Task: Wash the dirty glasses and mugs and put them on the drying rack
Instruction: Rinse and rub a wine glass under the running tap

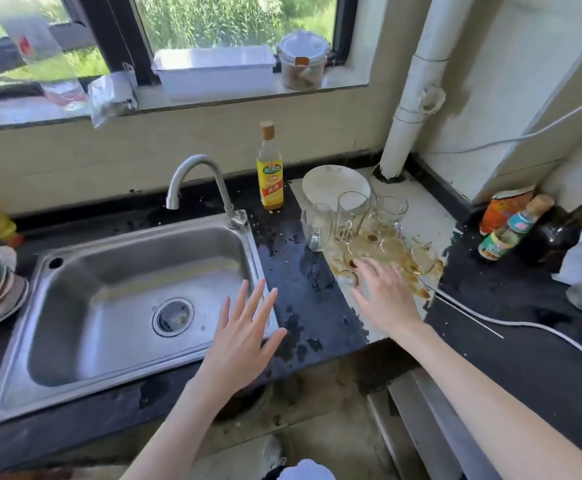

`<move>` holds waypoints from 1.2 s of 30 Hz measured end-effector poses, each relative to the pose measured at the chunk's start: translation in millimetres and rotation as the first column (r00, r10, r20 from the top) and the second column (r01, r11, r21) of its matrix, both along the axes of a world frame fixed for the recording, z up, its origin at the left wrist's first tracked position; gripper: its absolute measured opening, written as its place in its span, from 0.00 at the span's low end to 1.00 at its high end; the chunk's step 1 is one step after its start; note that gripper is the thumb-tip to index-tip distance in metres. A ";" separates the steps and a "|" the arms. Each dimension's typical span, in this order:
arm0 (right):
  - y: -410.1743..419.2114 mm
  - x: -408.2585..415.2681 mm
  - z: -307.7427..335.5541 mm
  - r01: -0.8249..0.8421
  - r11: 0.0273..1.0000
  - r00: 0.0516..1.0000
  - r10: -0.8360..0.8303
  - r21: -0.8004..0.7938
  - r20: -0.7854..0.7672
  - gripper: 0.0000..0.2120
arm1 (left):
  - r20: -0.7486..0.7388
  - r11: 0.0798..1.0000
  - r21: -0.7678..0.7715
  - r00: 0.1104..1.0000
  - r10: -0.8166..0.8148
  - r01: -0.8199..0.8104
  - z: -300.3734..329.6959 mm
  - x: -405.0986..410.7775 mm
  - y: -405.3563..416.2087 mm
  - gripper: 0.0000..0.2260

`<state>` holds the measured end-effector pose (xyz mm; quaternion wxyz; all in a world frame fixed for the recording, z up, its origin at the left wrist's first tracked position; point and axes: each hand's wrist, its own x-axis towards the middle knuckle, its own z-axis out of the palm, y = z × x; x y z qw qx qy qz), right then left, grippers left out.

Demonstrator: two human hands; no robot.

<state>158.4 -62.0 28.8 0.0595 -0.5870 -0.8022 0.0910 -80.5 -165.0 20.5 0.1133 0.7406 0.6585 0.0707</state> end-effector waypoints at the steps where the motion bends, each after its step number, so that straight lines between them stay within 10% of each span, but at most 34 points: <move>1: 15.8 -2.6 0.2 0.006 1.000 1.000 -0.006 0.004 0.001 0.25 | 0.007 1.000 -0.007 1.000 0.000 0.000 0.7 -4.3 10.9 0.43; 9: 96.6 -7.8 -0.3 0.035 0.984 0.949 0.022 -0.175 0.313 0.40 | -0.003 0.995 -0.101 1.000 0.016 -0.016 -0.9 -18.0 53.9 0.45; 17: 109.8 -12.6 -6.8 -0.139 0.975 0.936 0.186 -0.174 0.298 0.33 | 0.072 0.987 -0.090 0.987 0.141 -0.134 -17.9 -14.1 61.8 0.40; 36: 40.8 -215.6 32.5 -0.477 0.837 0.851 0.363 -0.269 -0.380 0.29 | 0.514 0.943 -0.134 0.792 0.328 -0.304 -7.8 -114.4 30.2 0.35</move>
